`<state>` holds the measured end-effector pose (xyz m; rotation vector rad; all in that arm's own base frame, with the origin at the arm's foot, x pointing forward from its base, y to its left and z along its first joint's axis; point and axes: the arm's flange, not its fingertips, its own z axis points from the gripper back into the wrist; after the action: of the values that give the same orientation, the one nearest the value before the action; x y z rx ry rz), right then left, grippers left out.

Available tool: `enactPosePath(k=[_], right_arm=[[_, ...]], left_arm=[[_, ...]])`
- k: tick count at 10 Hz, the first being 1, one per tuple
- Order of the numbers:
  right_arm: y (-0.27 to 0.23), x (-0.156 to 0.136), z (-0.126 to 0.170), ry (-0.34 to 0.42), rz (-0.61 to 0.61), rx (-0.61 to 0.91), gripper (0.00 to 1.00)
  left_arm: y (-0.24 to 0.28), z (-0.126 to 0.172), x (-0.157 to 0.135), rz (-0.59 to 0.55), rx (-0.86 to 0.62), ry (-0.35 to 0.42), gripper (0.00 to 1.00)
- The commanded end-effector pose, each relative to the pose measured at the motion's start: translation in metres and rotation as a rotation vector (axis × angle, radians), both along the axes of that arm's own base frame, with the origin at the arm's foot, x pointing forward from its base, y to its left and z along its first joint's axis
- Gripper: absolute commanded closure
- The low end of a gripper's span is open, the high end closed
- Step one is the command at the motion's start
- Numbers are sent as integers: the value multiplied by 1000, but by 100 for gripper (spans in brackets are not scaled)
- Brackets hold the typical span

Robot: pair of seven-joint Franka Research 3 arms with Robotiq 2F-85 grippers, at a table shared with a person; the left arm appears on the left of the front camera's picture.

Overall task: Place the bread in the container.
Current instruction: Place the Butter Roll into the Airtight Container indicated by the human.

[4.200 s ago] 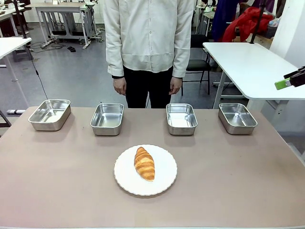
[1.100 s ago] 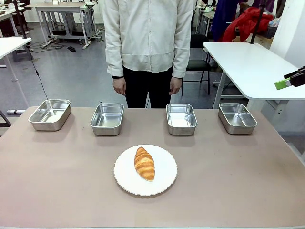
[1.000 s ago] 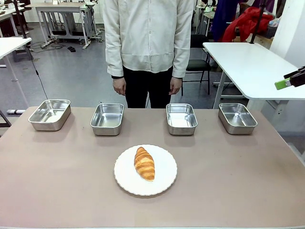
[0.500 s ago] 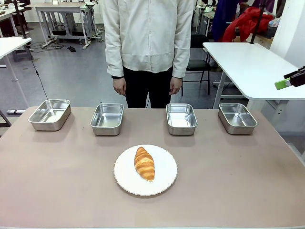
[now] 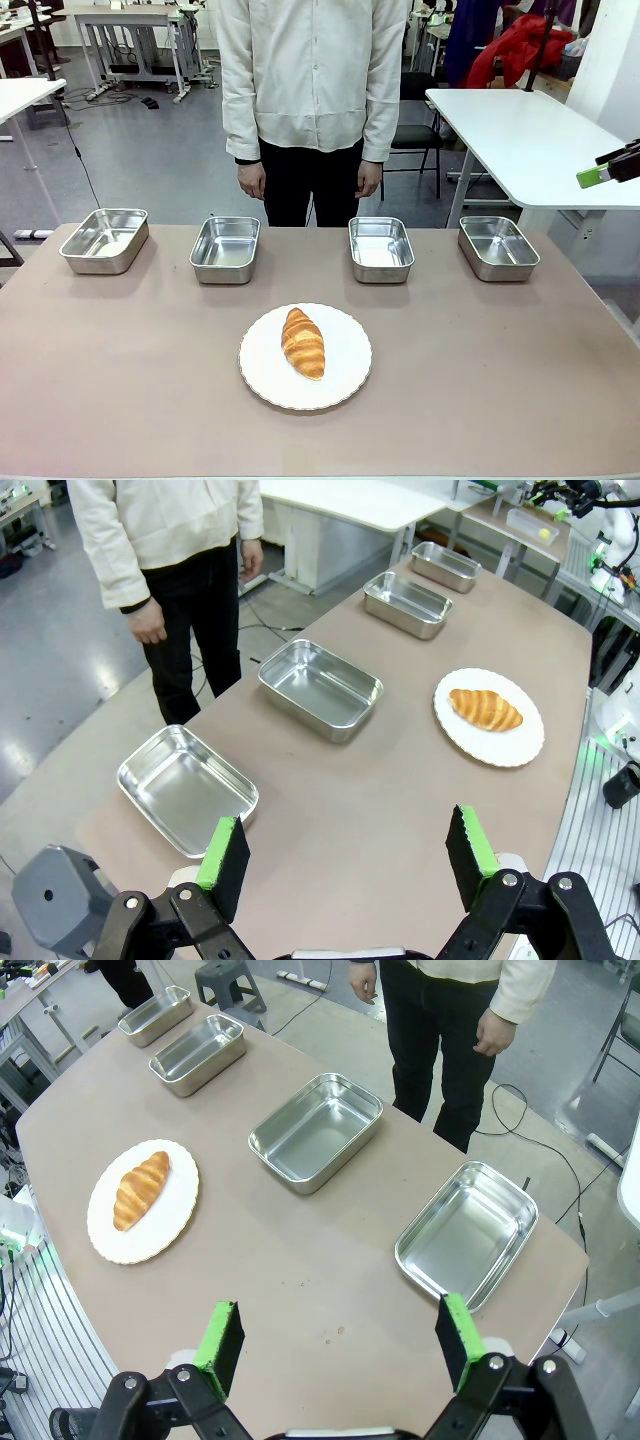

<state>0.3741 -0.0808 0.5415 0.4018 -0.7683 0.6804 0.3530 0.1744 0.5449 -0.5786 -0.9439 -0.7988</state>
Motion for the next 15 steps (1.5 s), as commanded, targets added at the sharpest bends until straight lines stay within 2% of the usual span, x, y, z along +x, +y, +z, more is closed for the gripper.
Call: enactPosePath(k=[1,15], right_arm=[[0,0,-2,-12,13,13,0],[0,0,-2,-12,13,13,0]], left_arm=[[-1,0,-1,-9,0,-11,0],[-1,0,-1,-9,0,-11,0]])
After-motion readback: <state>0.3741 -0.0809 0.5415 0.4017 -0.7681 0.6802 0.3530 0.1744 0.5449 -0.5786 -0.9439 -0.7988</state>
